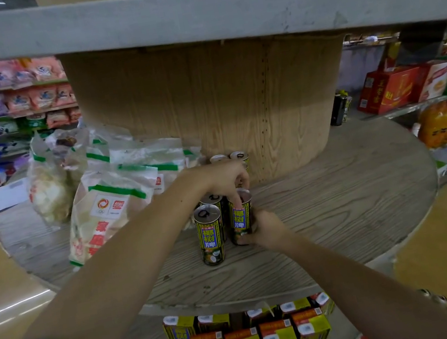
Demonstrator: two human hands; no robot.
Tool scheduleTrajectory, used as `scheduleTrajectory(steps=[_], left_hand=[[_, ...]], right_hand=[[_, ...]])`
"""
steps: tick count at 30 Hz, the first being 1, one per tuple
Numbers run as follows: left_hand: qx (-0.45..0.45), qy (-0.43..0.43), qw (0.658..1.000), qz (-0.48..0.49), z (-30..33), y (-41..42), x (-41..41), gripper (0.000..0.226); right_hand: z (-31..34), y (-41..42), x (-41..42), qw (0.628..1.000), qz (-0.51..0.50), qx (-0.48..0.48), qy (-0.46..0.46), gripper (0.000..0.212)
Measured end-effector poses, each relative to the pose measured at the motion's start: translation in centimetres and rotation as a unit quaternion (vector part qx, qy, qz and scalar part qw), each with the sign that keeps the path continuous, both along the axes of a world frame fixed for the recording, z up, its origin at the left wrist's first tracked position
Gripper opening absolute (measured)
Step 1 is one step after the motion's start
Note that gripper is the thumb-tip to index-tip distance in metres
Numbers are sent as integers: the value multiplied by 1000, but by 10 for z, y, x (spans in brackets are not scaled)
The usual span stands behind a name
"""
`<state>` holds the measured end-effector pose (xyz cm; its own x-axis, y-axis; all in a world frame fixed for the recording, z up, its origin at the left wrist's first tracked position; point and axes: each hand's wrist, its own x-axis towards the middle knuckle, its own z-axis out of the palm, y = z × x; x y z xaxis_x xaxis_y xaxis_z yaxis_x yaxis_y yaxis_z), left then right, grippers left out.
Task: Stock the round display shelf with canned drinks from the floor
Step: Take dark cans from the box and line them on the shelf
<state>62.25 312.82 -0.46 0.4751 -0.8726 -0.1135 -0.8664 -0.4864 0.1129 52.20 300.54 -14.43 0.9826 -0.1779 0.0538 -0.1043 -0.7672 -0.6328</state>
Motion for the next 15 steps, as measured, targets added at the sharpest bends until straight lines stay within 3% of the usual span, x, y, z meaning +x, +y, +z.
scheduleTrajectory(steps=[5,15], left_hand=[[-17,55,998,24,-3,3,4,43],[-42,61,996,43,-10,1,4,42]], right_hand=[[-7,4,20,999,-27,-12,18,64],[-26,6,49,995,-76,-15,60,76]])
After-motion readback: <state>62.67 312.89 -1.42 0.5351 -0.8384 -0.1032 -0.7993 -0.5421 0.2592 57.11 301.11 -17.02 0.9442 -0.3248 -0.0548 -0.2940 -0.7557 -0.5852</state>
